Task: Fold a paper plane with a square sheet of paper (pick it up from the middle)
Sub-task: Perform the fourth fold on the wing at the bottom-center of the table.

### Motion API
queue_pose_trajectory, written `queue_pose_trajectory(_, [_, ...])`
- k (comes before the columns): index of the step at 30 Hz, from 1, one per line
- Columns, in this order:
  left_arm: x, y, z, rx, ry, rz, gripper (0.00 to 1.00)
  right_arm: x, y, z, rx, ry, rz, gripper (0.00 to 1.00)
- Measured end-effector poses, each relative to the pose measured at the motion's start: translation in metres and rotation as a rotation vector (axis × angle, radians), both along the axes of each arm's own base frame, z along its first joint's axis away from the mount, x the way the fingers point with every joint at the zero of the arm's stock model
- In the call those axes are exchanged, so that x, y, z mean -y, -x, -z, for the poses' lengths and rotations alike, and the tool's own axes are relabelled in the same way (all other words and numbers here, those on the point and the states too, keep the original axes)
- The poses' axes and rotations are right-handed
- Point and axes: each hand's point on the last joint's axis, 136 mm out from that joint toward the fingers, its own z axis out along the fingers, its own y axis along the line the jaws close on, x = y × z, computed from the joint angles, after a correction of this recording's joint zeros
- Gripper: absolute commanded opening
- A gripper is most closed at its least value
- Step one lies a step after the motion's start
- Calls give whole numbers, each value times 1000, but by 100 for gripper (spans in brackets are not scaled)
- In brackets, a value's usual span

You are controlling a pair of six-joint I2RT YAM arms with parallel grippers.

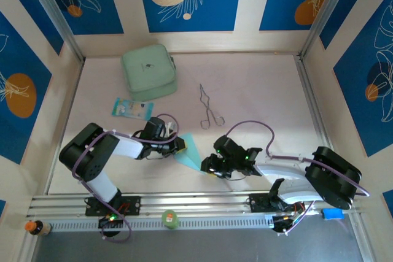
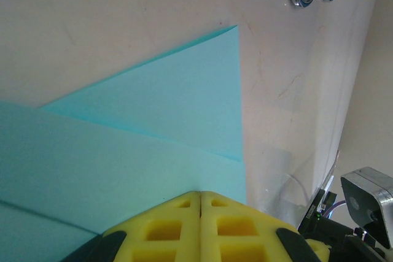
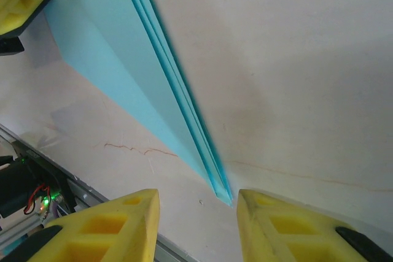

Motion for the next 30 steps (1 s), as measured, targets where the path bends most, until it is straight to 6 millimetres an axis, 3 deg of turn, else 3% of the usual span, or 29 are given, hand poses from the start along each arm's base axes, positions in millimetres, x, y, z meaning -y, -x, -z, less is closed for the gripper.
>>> queue_pose_trajectory(30, [8,-3,-1,-5,62,0,0,-7,-1,-2,12,-31,-10,39])
